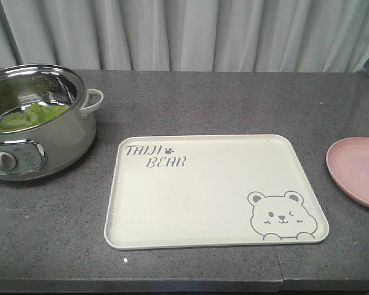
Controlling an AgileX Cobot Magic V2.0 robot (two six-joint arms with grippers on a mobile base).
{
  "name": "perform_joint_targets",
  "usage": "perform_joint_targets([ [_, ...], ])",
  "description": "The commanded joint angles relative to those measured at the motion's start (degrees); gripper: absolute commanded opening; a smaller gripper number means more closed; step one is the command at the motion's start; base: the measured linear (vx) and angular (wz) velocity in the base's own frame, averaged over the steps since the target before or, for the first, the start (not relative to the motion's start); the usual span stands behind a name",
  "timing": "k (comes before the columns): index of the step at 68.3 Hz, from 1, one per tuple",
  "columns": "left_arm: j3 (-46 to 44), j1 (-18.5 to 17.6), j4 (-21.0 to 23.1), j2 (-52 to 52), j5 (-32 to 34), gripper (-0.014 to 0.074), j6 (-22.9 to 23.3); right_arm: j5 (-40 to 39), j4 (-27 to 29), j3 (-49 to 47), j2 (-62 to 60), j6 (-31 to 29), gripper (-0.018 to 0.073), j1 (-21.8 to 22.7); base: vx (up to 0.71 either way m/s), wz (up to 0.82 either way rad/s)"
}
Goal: Transfer vegetables to tray and serve
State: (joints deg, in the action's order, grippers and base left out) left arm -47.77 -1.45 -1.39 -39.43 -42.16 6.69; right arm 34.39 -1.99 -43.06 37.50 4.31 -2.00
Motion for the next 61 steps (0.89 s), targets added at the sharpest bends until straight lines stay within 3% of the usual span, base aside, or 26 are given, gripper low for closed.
perform_joint_targets([
  [1,-1.80,0.05,0.49,-0.14,3.33,-0.0006,0.54,-3.07,-0.39,-1.41,0.37,-0.17,-0.0005,0.28,0.00,0.00],
  [9,-1.80,0.05,0.44,-0.20,4.59,0.0011,1.10,-2.07,-3.16,-1.41,0.37,-0.30,0.0025,0.28,0.00,0.00],
  [15,-1.80,0.05,0.44,-0.20,5.02,0.0085,1.11,-0.56,-5.35,-1.41,0.37,-0.17,0.0125,0.28,0.00,0.00],
  [30,-1.80,0.05,0.30,-0.20,4.89,0.0501,0.45,-0.30,-5.30,-1.41,0.37,-0.17,0.0480,0.28,0.00,0.00],
  [38,-1.80,0.05,0.49,-0.20,4.65,0.0622,0.45,0.08,-5.30,-1.41,0.37,-0.17,0.0572,0.28,0.00,0.00],
  [46,-1.80,0.05,0.49,-0.20,4.71,0.0642,0.71,0.10,-5.30,-1.41,0.37,-0.17,0.0582,0.28,0.00,0.00],
  [61,-1.80,0.05,2.68,-0.20,6.53,0.0592,1.09,0.17,-5.30,-1.41,0.37,-0.17,0.0582,0.28,0.00,0.00],
])
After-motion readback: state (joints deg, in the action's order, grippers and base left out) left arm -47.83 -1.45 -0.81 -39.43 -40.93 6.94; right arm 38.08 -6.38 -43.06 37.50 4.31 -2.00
